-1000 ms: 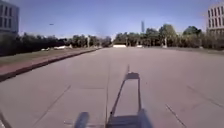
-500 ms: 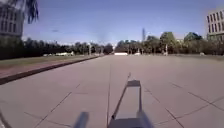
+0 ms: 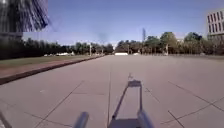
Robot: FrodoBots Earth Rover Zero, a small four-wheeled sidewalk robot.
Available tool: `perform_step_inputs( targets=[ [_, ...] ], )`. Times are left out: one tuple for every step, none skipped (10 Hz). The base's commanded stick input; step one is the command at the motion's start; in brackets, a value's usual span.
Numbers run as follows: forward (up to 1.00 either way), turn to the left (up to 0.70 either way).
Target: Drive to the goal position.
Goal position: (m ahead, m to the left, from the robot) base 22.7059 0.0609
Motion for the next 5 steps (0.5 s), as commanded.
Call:
perform_step_inputs(
  targets=[
    [1.00,0.00],
    [0.47,0.00],
    [0.36,0.00],
    [1.00,0.00],
    [1.00,0.00]
  ],
)
